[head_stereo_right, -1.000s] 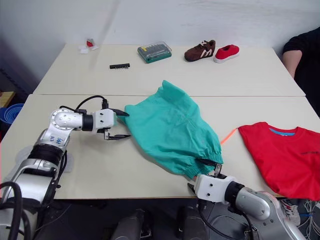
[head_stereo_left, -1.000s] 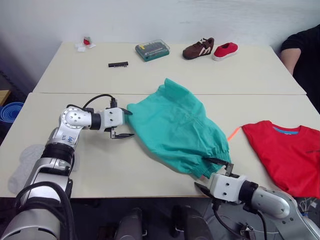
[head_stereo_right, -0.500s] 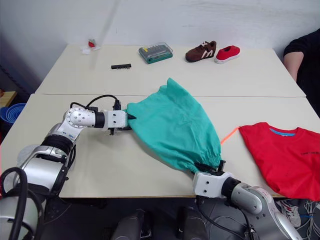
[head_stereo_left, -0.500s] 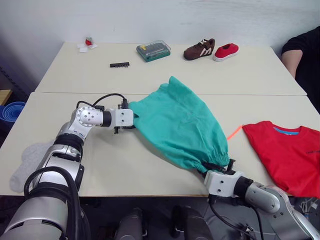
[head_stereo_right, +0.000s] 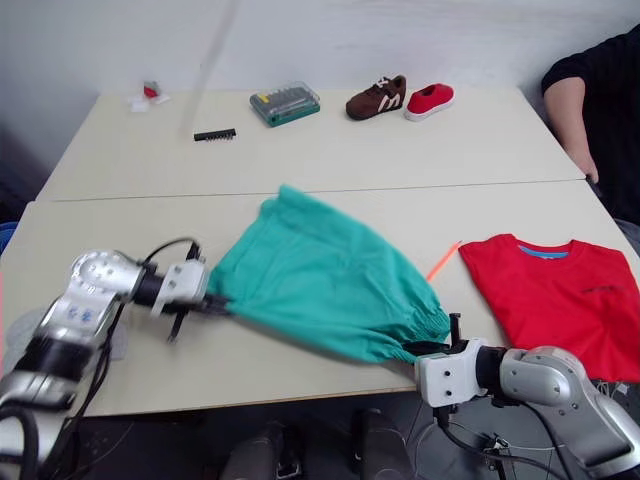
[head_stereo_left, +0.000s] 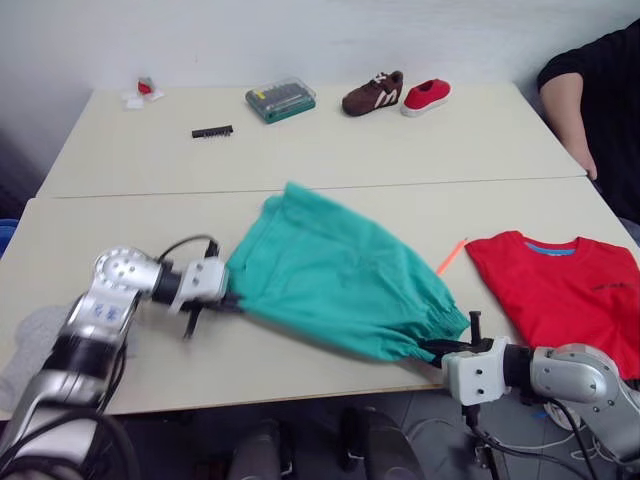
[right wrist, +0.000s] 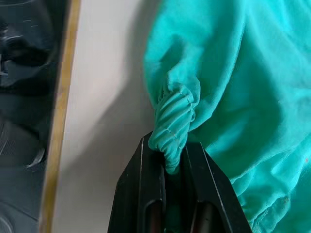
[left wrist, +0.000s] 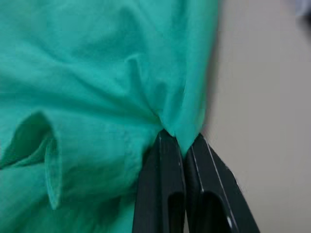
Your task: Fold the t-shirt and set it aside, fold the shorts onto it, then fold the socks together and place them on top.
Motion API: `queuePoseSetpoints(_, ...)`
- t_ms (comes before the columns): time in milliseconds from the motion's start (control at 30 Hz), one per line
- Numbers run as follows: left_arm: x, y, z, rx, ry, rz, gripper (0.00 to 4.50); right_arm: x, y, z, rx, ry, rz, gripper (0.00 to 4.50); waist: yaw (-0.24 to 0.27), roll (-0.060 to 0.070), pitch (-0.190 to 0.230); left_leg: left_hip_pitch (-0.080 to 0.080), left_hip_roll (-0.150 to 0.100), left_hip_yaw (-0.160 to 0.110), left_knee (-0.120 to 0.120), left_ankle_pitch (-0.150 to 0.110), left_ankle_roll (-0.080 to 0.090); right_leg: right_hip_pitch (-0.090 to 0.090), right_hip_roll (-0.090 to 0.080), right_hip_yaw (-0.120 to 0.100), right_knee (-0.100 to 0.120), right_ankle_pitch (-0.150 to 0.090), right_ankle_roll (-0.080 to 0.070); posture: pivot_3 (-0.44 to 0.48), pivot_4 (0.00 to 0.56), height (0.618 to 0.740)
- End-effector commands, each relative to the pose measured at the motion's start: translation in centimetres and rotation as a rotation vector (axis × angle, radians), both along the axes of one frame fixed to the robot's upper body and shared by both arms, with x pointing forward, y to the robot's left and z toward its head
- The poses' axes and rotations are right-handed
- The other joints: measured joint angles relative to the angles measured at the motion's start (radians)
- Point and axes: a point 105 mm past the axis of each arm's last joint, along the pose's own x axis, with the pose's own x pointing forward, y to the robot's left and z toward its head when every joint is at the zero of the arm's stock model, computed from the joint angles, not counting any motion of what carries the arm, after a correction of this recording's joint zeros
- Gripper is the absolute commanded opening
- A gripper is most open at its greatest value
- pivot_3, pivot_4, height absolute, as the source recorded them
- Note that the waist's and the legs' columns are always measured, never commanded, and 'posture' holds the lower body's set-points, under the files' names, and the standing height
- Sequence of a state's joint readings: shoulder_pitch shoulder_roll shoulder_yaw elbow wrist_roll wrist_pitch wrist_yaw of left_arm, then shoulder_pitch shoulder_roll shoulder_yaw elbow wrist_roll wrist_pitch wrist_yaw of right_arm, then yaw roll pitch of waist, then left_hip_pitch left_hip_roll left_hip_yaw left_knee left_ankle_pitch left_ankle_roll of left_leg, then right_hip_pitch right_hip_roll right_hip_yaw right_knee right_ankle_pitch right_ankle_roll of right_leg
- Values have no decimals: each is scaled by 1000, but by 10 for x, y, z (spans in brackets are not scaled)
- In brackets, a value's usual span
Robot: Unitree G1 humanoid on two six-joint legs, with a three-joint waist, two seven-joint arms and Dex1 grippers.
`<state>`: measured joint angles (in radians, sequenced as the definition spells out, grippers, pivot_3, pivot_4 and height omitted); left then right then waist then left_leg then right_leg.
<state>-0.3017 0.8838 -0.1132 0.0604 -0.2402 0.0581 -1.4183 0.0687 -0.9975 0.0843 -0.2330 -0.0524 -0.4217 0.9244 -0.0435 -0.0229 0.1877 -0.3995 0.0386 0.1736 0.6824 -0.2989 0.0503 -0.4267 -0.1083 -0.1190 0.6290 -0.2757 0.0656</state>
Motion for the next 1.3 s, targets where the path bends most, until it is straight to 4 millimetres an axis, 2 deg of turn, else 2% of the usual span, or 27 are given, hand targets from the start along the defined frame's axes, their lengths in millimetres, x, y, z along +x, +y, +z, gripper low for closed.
queuePoseSetpoints(33,-31,-6,12,-33,56,18,6,7,-5,9,-30,-17,97,0,5,0,1,0,0,0,0,0,0,0,0,0,0,0,0,0,150,740)
queuePoseSetpoints(133,-49,-15,10,-70,91,72,6,19,-11,10,-73,-38,146,0,16,2,2,4,0,-1,0,-2,-3,2,-1,1,0,-1,-2,0,150,740)
queuePoseSetpoints(267,-61,-26,8,-84,88,109,6,31,-17,9,-121,-66,197,0,29,3,2,5,-1,-2,-1,-4,-7,4,-3,-1,0,-2,-5,0,150,740)
queuePoseSetpoints(433,-51,-23,3,-57,19,168,6,31,-15,10,-108,-75,227,0,29,4,2,7,0,-2,-2,-3,-5,3,-3,-1,3,-4,-8,0,150,740)
queuePoseSetpoints(633,-47,-21,8,-91,49,204,6,29,-15,16,-59,-97,172,0,29,4,2,8,0,-2,-3,-2,-7,2,-3,-1,7,-6,-9,0,150,740)
queuePoseSetpoints(767,-46,-16,16,-138,98,240,914,22,-16,23,-12,-103,124,1280,31,4,2,8,0,-2,-3,-5,-12,2,-3,-1,8,-6,-10,0,150,740)
queuePoseSetpoints(900,-55,-9,33,-221,222,272,2232,13,-25,33,13,-107,48,2763,37,4,2,8,1,-2,-3,-5,-12,1,-3,-1,8,-7,-10,0,150,740)
queuePoseSetpoints(933,-61,1,41,-236,313,275,2529,8,-30,43,55,-79,-20,3073,39,4,2,8,1,-2,-3,-5,-13,1,-3,-1,8,-7,-10,0,150,740)
queuePoseSetpoints(967,-65,7,48,-251,376,275,2880,3,-33,49,84,-53,-65,3087,40,4,2,8,1,-2,-3,-5,-13,1,-3,-1,8,-7,-10,0,150,740)
queuePoseSetpoints(1067,-45,16,65,-323,341,326,3742,-3,-30,71,227,28,-180,3087,43,7,3,8,1,-3,-4,-5,-14,1,-3,-1,9,-8,-11,0,150,740)
queuePoseSetpoints(1167,-13,1,91,-486,296,331,3742,1,-9,94,496,125,-275,3087,47,7,3,9,1,-4,-4,-5,-12,3,-3,-1,8,-9,-11,0,150,740)
queuePoseSetpoints(1200,-4,-10,96,-520,283,312,3582,4,-1,98,573,159,-298,2911,49,6,3,9,1,-5,-4,-5,-9,3,-3,-1,8,-9,-11,0,150,740)
queuePoseSetpoints(1300,5,-38,90,-484,261,200,2853,8,20,99,689,240,-327,2188,48,4,2,9,0,-6,-4,-3,-14,4,-3,-1,8,-7,-11,0,150,740)
